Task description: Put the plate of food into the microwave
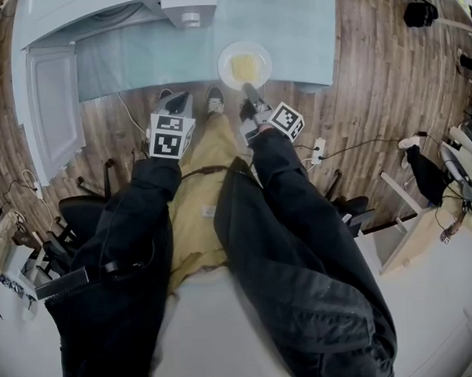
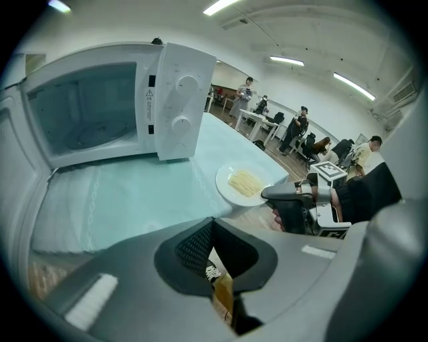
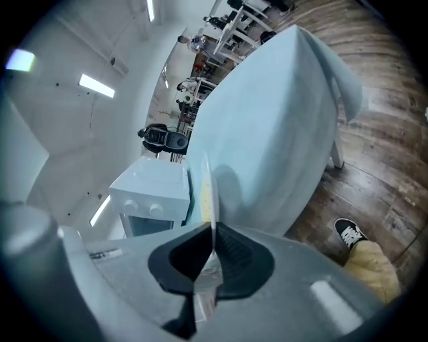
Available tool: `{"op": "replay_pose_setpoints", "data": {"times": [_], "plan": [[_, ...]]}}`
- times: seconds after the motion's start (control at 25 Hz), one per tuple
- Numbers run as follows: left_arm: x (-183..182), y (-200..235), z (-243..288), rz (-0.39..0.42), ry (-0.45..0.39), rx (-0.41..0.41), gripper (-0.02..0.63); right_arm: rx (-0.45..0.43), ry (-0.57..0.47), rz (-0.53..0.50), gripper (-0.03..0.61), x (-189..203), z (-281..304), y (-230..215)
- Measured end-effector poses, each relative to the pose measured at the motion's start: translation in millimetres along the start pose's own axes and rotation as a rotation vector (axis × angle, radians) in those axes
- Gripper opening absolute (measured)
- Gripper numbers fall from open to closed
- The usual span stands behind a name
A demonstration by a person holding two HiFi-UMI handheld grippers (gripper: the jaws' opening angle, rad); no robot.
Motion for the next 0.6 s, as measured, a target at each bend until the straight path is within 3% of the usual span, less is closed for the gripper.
{"op": "replay_pose_setpoints", "data": {"times": [0.32, 0.6], "plan": [[0.3, 14.0, -11.2, -0.034, -0.029, -0.019, -0.003, -0.039, 0.045, -0.013, 0.011, 13.2, 1.8, 13.0], [3.1, 41.2, -25.7, -0.089, -0.059, -0.052, -0.003, -0.097, 0.155, -0.027, 0.011, 45.6, 26.9, 35.8]]}}
Point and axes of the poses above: the fingertips, and each gripper's own axes: z forward along the fingers, y to its left, x out of its underside, the point moved 2 cm from there along -z, backward along the fingers, and after that the axes turned 1 degree about y, right-handed, at the moved point
